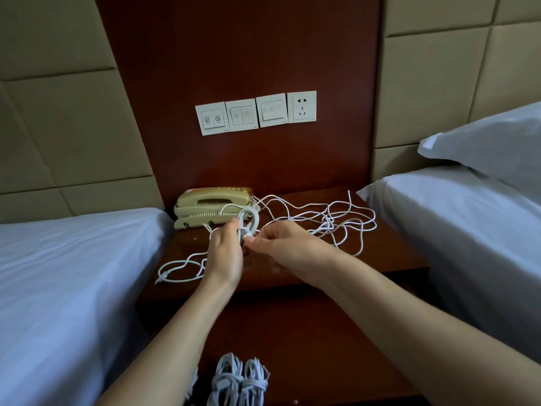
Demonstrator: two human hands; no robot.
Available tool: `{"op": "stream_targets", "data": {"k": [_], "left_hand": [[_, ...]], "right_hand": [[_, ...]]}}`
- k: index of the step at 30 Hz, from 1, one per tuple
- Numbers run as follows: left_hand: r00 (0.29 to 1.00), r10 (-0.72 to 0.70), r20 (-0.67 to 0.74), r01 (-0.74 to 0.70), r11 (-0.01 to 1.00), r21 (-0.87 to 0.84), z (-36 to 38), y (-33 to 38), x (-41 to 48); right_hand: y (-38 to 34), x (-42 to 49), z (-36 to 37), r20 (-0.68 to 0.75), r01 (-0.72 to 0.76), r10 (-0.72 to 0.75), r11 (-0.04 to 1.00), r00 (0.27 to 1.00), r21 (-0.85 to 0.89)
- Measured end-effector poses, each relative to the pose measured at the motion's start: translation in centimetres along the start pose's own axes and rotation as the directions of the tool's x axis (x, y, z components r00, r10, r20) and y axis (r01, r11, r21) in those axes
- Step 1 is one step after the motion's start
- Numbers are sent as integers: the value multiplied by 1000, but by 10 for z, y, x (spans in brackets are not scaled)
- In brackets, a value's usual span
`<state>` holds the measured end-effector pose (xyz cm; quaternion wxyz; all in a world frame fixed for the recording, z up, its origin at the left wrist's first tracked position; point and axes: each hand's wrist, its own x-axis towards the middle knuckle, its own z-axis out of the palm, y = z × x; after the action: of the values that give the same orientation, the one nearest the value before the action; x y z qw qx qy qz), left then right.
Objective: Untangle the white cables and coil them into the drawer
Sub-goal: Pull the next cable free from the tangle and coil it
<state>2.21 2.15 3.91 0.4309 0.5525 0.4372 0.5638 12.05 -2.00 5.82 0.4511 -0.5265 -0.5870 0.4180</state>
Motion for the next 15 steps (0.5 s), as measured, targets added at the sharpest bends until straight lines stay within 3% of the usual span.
{"op": "stream_targets", "data": {"k": [6, 9, 12, 15], "left_hand": [[997, 54, 50, -58, 995, 81, 1, -10, 6], [994, 99, 50, -102, 992, 79, 2, -2, 3], [998, 36, 46, -34, 998, -51, 9, 2, 1], [991, -111, 79, 125, 971, -205, 17, 2, 2]], "right_hand": [[5, -1, -2, 30, -30, 26, 989, 999, 146], [12, 1, 5, -70, 0, 15, 976, 997, 219], [23, 1, 11, -316, 229, -257, 966, 913, -123], [27, 1, 9, -368, 362, -452, 886, 813, -289]]}}
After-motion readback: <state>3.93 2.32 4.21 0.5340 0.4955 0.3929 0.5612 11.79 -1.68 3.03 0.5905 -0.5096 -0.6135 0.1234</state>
